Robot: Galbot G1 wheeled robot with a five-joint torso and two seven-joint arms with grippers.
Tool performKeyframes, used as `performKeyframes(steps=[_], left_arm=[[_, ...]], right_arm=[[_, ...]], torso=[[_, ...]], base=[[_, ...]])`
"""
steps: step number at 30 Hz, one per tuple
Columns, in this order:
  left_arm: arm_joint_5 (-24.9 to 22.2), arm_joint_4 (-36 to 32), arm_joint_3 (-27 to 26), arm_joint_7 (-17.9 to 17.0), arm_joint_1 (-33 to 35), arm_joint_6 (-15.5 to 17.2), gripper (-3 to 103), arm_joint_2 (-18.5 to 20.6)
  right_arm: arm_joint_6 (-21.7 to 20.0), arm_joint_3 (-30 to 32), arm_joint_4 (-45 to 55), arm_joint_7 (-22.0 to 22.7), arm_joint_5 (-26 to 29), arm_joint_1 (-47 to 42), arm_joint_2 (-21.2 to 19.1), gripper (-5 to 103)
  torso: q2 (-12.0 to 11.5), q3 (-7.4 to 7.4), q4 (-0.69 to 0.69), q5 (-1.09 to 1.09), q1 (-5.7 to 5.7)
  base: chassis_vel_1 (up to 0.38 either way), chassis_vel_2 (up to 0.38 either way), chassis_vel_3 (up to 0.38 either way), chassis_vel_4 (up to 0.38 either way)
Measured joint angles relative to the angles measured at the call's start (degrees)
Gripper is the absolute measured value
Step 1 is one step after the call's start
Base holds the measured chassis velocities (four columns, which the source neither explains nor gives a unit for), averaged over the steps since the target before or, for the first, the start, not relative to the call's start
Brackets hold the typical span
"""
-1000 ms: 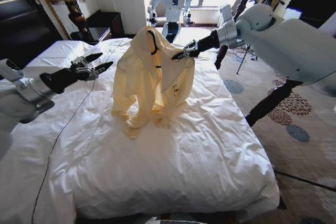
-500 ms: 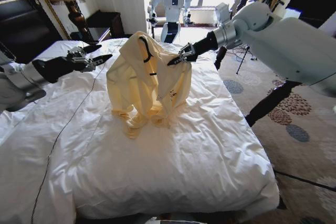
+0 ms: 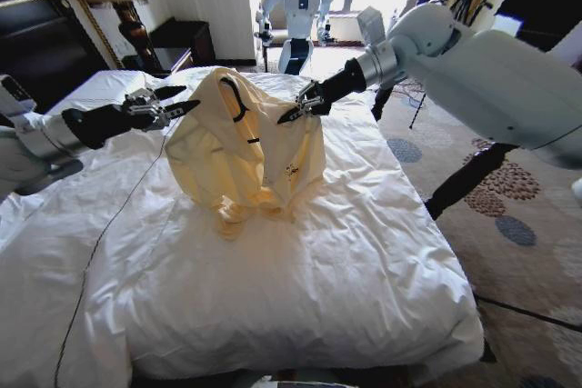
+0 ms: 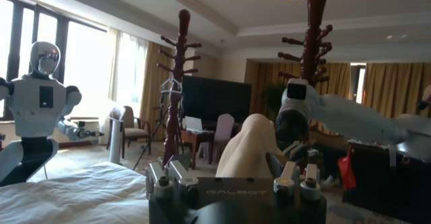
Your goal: Pick up the clothes from the bed and hang them on the clothes hanger.
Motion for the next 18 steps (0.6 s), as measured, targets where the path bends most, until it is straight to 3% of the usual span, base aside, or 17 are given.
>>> performKeyframes(steps=[4, 5, 9, 10, 12, 14, 17, 18], left_arm=[[0.0, -0.1, -0.4, 0.3, 0.6, -0.2, 66, -0.5], [0.0, -0.1, -0.4, 0.3, 0.6, -0.2, 66, -0.5], [0.1, -0.1, -0.6, 0.4, 1.0, -0.4, 43, -1.0], [0.1, -0.1, -0.6, 0.4, 1.0, -0.4, 43, -1.0], [0.1, 0.1, -0.6, 0.4, 1.0, -0.5, 32, -1.2], [0.1, 0.1, -0.7, 0.3, 1.1, -0.5, 32, -1.3], [0.1, 0.3, -0.7, 0.3, 1.1, -0.6, 16, -1.5], [0.1, 0.3, -0.7, 0.3, 1.1, -0.6, 16, -1.5]], right_arm=[[0.0, 0.0, 0.1, 0.9, 0.4, 0.0, 0.5, 1], [0.0, 0.0, 0.1, 0.9, 0.4, 0.0, 0.5, 1], [0.0, -0.2, -0.3, 1.8, 1.0, 0.1, 0.9, 1], [0.0, -0.2, -0.3, 1.8, 1.0, 0.1, 0.9, 1], [0.0, -0.2, -0.4, 2.0, 1.1, 0.2, 1.0, 1], [0.0, -0.3, -0.4, 2.0, 1.2, 0.2, 1.0, 1], [0.3, -0.4, -0.5, 2.0, 1.1, 0.2, 0.9, 1], [0.3, -0.4, -0.5, 2.0, 1.1, 0.2, 0.9, 1]], torso=[[0.0, 0.0, 0.01, 0.0, 0.0], [0.0, 0.0, 0.01, 0.0, 0.0], [0.0, 0.0, 0.0, 0.0, 0.0], [0.0, 0.0, 0.0, 0.0, 0.0], [0.0, 0.0, 0.0, 0.0, 0.0], [0.0, 0.0, 0.0, 0.0, 0.0], [0.0, 0.0, 0.0, 0.0, 0.0], [0.0, 0.0, 0.0, 0.0, 0.0]], base=[[0.0, 0.0, 0.0, 0.0], [0.0, 0.0, 0.0, 0.0], [0.0, 0.0, 0.0, 0.0], [0.0, 0.0, 0.0, 0.0], [0.0, 0.0, 0.0, 0.0], [0.0, 0.0, 0.0, 0.0], [0.0, 0.0, 0.0, 0.0], [0.0, 0.0, 0.0, 0.0]])
